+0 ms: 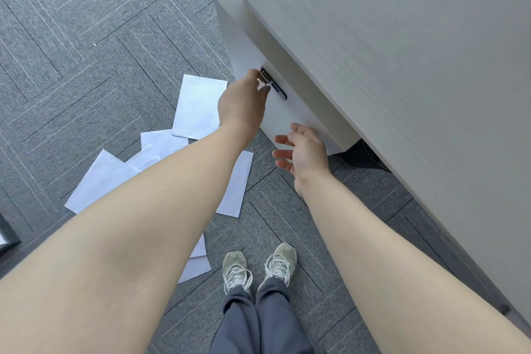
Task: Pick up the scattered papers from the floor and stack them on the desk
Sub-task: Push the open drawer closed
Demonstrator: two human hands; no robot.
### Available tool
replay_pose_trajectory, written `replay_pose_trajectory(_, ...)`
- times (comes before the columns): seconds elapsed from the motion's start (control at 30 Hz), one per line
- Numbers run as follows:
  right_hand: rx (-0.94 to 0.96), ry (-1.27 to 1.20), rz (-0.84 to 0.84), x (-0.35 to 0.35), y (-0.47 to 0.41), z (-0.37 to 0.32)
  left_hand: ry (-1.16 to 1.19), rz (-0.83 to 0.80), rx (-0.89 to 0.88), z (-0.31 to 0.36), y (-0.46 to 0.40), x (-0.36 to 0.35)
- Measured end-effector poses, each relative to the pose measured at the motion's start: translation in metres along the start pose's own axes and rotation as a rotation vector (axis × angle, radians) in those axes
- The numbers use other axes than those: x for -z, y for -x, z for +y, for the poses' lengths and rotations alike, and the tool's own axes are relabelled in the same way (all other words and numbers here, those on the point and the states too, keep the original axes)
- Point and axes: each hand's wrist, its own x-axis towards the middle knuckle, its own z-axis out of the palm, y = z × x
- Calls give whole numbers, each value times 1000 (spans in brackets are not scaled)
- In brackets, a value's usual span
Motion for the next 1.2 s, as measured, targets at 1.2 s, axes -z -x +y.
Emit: replay_pose_trajectory(1.2, 43, 8, 11, -6, -1, -4, 60, -86, 13, -3, -8, -7)
